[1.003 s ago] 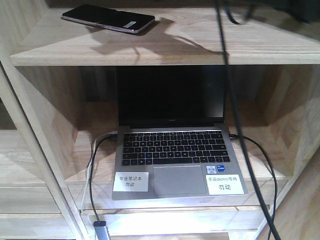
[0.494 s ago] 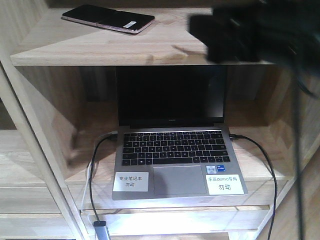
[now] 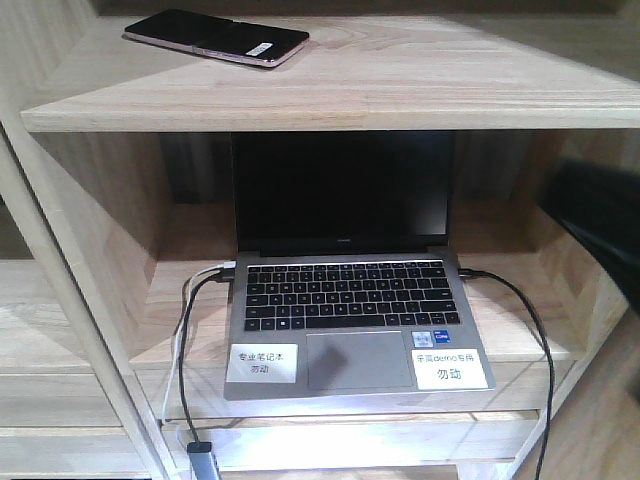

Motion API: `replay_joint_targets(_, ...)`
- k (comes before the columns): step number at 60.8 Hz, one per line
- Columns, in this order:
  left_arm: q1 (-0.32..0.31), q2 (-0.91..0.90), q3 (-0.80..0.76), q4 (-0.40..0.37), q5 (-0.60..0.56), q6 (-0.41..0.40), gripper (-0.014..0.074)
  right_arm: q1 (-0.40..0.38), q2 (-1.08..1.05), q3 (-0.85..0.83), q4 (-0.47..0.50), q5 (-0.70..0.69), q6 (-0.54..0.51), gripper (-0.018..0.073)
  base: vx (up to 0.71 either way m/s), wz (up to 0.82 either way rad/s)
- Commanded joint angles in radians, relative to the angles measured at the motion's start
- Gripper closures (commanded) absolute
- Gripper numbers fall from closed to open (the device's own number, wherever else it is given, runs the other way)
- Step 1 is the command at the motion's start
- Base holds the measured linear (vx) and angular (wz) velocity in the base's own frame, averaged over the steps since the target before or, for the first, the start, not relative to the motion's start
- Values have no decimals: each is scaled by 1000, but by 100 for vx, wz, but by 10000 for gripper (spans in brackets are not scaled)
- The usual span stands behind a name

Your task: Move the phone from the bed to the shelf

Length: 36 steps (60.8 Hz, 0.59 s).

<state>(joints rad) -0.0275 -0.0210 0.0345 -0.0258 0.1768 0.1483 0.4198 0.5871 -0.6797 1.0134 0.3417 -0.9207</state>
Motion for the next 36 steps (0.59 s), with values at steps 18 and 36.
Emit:
replay_joint_targets(18, -3, -4, -23, -9, -72, -6, 595, -4, -246, 141, 34, -38, -4, 569, 0, 0)
replay_joint_targets(36, -3, -4, -23, -9, -72, -6, 595, -4, -258, 143, 38, -36, -4, 569, 0, 0)
